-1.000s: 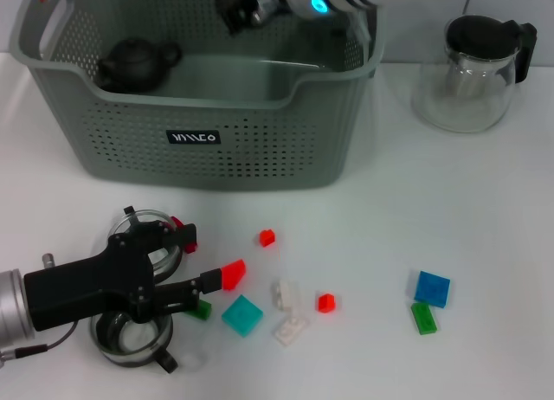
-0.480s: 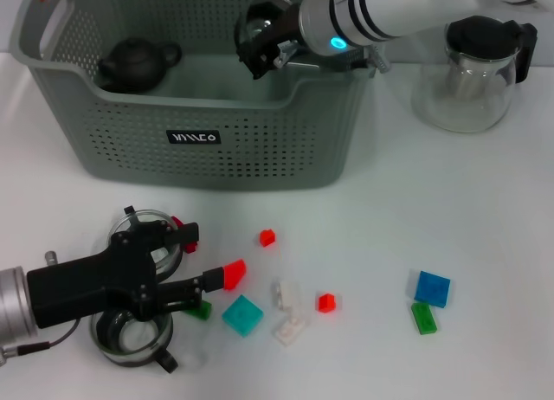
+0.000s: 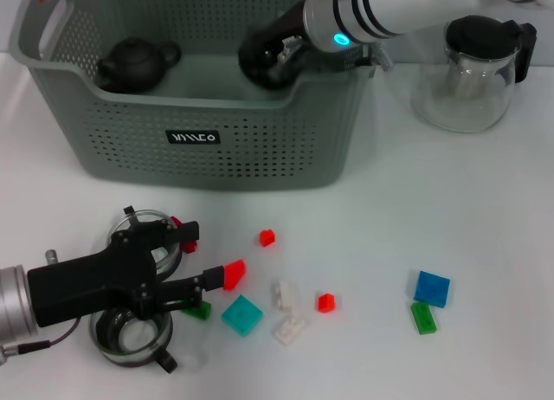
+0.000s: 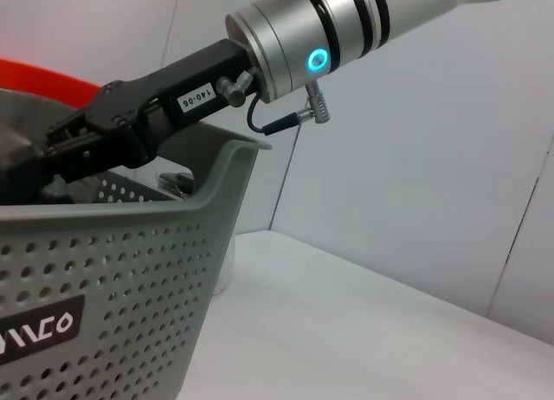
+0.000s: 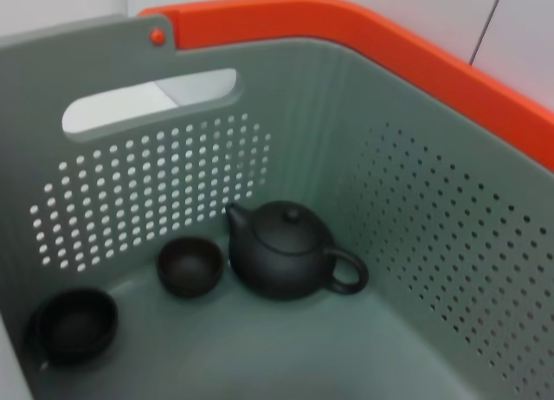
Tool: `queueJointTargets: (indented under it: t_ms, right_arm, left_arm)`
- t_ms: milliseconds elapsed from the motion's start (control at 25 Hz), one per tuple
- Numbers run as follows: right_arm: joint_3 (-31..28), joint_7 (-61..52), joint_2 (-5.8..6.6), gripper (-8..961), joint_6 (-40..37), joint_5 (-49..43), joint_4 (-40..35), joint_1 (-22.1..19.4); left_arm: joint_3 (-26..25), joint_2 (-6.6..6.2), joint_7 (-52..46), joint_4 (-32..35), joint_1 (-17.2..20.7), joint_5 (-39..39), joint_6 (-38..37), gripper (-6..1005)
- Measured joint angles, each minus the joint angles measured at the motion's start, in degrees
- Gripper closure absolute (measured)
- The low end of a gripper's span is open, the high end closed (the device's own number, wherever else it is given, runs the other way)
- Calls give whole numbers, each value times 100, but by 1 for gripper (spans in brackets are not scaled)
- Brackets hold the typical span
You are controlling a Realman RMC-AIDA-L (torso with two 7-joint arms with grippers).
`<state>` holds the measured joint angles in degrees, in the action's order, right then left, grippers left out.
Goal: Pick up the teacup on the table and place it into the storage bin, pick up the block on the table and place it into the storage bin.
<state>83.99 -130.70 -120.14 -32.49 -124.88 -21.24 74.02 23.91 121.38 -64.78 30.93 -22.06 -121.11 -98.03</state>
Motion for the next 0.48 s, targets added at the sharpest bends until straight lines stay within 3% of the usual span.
queueJointTargets:
  t_ms: [40,200,360,480]
  right_arm:
    - [-11,-5,0,890,6,-3,-42,-13]
    - [-337,-8,18,719,-109,11,-730,-383]
    - [-1051,19,8,491,-784,170,-2284,-1218]
    - [-1412,478,-1,491,-1274,1118,-3493,-2131]
  left_arm:
    - [-1,0,0,0,1,0,2,165]
    - [-7,0,0,0,28,0,10,165]
    - [-22,-5,0,0,48,0,4,165]
    - [-28,-7,0,1,58,1,-2,165]
